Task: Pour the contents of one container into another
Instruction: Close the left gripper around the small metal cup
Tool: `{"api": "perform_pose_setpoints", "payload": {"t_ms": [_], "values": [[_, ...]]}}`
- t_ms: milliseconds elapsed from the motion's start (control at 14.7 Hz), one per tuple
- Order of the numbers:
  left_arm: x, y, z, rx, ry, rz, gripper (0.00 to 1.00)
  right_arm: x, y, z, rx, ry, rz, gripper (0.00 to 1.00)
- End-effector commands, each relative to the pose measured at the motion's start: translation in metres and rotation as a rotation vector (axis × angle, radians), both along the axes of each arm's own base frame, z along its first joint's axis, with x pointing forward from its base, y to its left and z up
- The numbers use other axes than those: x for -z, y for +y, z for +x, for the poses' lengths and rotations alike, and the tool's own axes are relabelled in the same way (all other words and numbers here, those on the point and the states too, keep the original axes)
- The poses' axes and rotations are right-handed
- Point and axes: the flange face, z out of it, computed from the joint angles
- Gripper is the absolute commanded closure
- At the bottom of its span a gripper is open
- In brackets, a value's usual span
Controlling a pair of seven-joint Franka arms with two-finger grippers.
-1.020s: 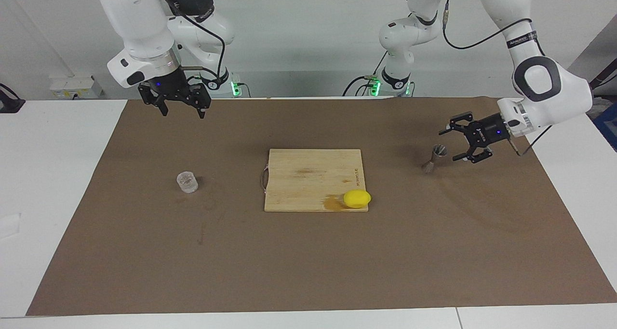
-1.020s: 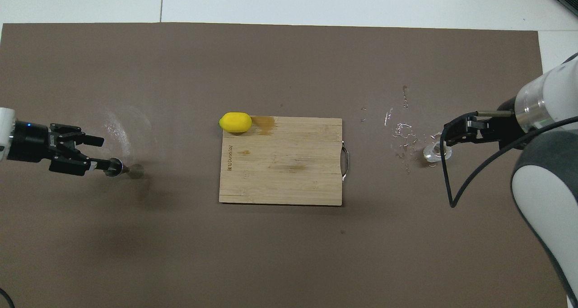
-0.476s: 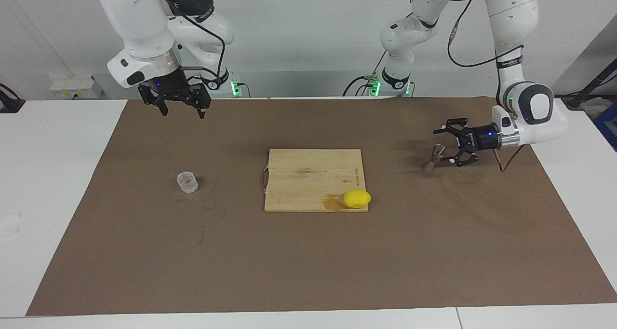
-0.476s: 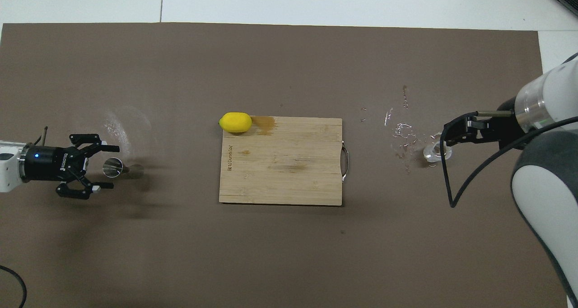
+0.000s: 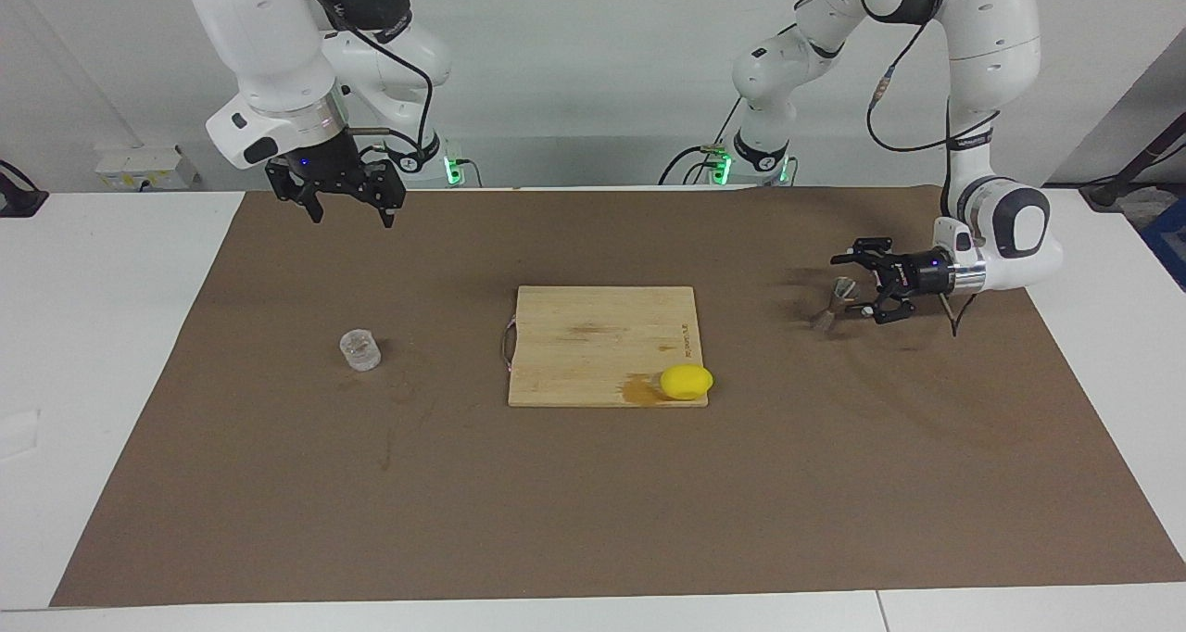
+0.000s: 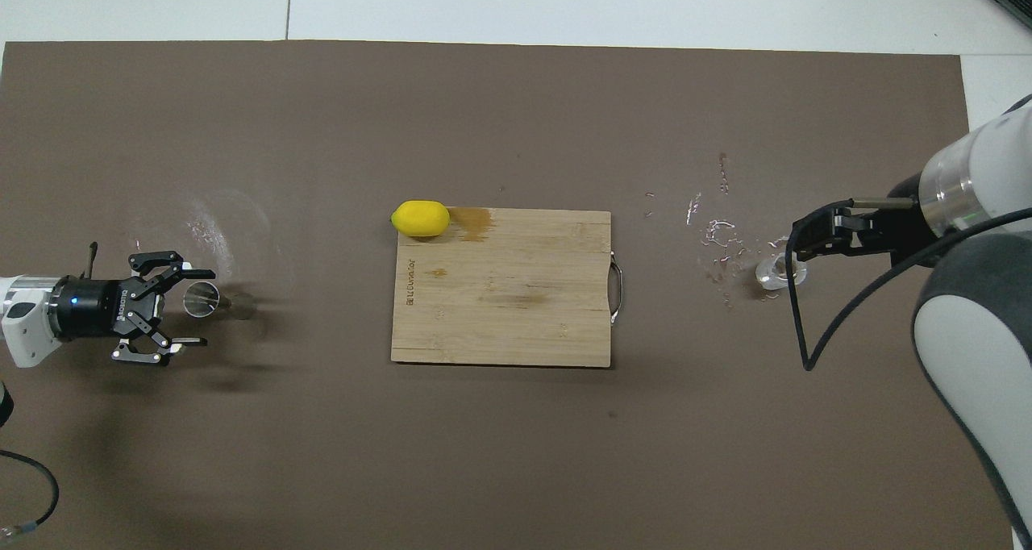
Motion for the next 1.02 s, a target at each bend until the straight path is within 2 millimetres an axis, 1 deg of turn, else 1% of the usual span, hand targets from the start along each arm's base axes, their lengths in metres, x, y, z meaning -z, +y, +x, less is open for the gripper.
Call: {"api": "perform_pose_setpoints", "payload": {"t_ms": [0,136,272,544,748,952], "values": [[0.006,-0.011,-0.003,-0.004,-0.086,-0.051,0.0,-0.001,-0.003,-0.002,-0.008,-0.012,0.021,0.0],[0.008,-0.013,-0.003,-0.005,-0.124,-0.054,0.01,-0.001,-0.003,-0.002,-0.008,-0.012,0.021,0.0],[0.009,-0.01,-0.001,-0.025,-0.193,-0.042,0.01,-0.001,-0.003,-0.002,-0.008,-0.012,0.022,0.0],[0.011,-0.007,-0.001,-0.033,-0.198,-0.031,0.01,-0.001,-0.003,-0.002,-0.008,-0.012,0.022,0.0],[0.012,0.002,-0.002,-0.054,-0.199,-0.019,0.01,0.0,-0.003,-0.002,-0.008,-0.01,0.022,0.0],[0.012,0.004,-0.002,-0.058,-0.199,-0.017,0.02,-0.001,-0.003,-0.002,-0.008,-0.012,0.022,0.0]]}}
